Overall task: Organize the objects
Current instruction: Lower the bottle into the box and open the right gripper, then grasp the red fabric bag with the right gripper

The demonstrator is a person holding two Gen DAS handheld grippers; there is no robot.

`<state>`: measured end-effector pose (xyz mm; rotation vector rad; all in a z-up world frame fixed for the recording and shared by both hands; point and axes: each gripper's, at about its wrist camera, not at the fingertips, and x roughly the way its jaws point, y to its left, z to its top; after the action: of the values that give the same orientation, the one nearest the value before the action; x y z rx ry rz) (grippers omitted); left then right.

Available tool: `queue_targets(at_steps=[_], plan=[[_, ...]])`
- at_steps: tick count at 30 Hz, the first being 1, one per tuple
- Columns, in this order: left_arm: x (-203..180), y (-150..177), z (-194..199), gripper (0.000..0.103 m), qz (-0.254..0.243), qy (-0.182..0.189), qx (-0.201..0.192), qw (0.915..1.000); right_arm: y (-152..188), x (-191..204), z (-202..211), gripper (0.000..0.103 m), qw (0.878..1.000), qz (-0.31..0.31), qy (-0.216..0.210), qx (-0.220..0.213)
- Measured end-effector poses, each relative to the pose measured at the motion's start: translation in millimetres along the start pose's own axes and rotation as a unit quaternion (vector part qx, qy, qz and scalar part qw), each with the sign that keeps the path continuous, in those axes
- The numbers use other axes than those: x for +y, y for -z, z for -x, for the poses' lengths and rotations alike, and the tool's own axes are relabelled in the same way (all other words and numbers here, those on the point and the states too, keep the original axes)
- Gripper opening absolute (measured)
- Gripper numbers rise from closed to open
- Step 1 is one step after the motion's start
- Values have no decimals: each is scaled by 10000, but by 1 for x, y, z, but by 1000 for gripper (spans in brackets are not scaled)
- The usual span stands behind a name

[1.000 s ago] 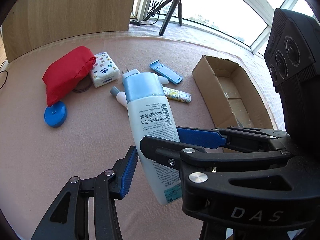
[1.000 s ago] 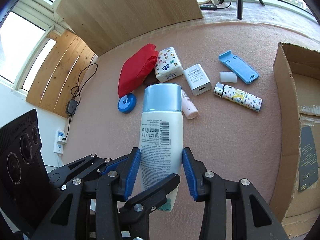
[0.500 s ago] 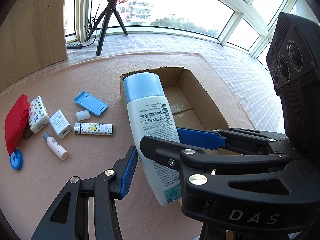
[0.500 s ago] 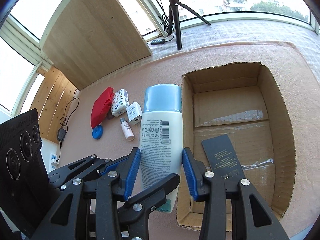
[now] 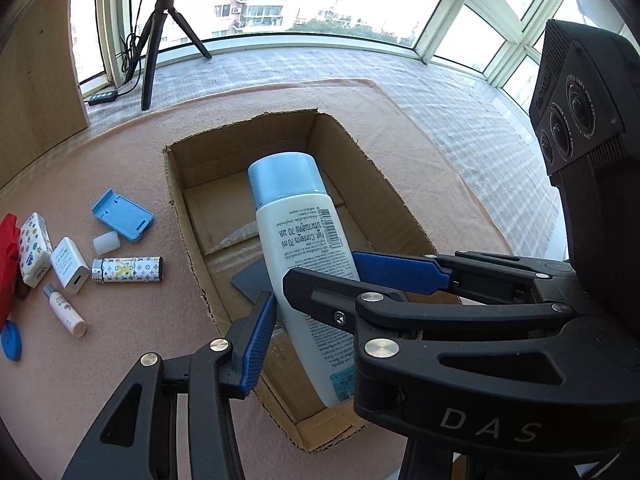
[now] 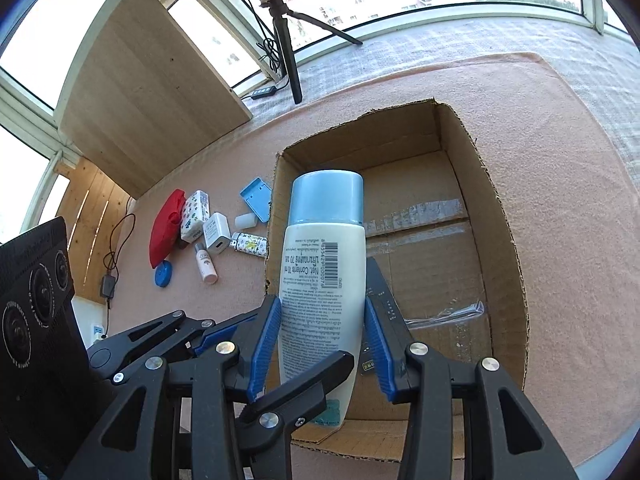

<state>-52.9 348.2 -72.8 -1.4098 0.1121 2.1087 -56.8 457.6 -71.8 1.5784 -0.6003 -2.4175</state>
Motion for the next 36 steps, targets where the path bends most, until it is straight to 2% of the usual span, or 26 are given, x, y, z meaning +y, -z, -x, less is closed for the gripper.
queue_targets(at_steps=[2, 5, 14, 18, 25, 31, 36], plan=[[0, 1, 0, 52, -24, -98, 23, 9999, -1, -1, 1, 46, 10000, -31, 34, -34], [6, 3, 4, 52, -18, -162, -3, 9999, -1, 2, 4, 49, 9999, 28, 123, -112], [51, 25, 36, 52, 102, -193, -81, 9997, 8, 31, 8, 48, 9991, -122, 233, -345], [85, 38, 58, 52, 247, -303, -185, 9991, 15, 59, 3, 48, 9987, -24, 298, -414], [165, 71, 97, 52, 728, -608, -300, 9950, 25, 106, -19, 48, 9993, 57, 82, -369], [239, 105, 124, 52, 1222, -962, -319, 9873, 31, 135, -38, 48, 9993, 145, 10, -340], [280, 119, 133, 52, 1443, -1190, -342, 9818, 35, 154, -57, 48, 9992, 328, 97, -211]])
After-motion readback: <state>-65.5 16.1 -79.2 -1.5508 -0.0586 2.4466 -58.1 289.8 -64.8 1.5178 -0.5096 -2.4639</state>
